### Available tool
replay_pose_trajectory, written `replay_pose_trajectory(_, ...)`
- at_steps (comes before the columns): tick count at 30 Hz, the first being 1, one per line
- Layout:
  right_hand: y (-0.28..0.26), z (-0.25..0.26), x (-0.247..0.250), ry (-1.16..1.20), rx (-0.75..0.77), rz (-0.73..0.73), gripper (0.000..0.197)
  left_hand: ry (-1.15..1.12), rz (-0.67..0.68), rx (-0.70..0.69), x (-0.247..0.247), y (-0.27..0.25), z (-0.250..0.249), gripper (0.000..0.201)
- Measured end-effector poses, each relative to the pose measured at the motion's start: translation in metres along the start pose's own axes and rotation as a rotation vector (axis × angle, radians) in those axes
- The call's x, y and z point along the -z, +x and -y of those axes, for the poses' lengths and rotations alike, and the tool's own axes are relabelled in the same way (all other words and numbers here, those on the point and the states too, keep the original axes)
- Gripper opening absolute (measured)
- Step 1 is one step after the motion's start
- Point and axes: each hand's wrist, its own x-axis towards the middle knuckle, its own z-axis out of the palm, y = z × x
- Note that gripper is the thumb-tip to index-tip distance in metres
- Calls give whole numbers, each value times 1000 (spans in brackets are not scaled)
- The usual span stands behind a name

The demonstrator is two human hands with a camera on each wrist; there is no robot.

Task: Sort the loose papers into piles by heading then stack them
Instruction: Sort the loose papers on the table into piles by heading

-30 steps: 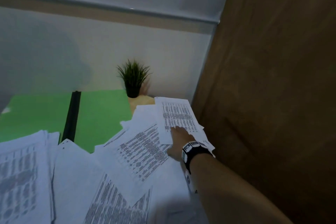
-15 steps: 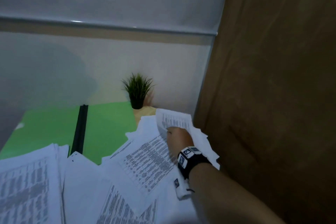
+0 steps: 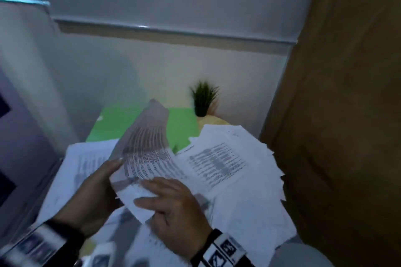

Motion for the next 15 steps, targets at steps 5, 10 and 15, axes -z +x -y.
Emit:
replay_pose_trajectory(5, -38, -15, -28, -112, -99, 348, 55, 274, -344, -11, 33, 5, 43, 12)
replay_pose_trajectory(10, -18, -67, -13, -258, -626, 325, 72, 384, -465, -40, 57, 7, 31, 31)
replay_pose_trajectory(15, -2, -143, -10, -555, -812, 591, 111, 389, -502, -77, 73, 13, 21, 29)
